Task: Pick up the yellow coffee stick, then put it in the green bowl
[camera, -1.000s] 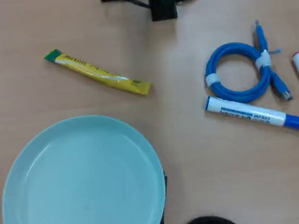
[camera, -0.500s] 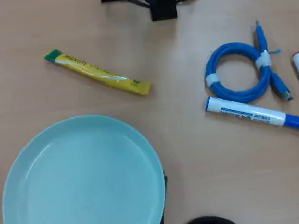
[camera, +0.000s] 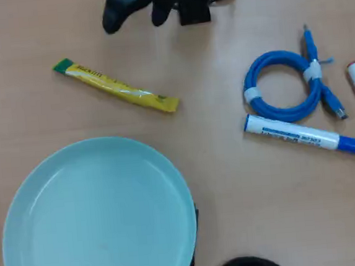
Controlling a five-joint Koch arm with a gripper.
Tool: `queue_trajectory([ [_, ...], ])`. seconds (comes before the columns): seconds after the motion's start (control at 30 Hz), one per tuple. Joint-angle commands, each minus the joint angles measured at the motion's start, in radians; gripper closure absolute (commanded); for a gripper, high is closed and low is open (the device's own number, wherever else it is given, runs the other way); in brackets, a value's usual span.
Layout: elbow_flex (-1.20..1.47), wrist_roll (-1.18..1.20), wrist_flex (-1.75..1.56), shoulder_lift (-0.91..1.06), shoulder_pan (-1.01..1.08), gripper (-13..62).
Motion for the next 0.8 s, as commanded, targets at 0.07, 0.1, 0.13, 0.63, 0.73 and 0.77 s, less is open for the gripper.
queue_trajectory([
  [0.07,-0.094,-0.071,0.008,-0.075,0.049,-8.3],
  [0.1,-0.094,-0.081,0.008,-0.094,0.058,-8.3],
  [0.13,-0.095,-0.089,0.008,-0.11,0.075,-8.3],
  [0.63,-0.078,-0.199,-0.003,-0.347,0.186,-8.4],
  [0.73,-0.071,-0.201,-0.003,-0.387,0.186,-8.3],
  [0.77,-0.064,-0.201,-0.003,-0.407,0.186,-8.3],
])
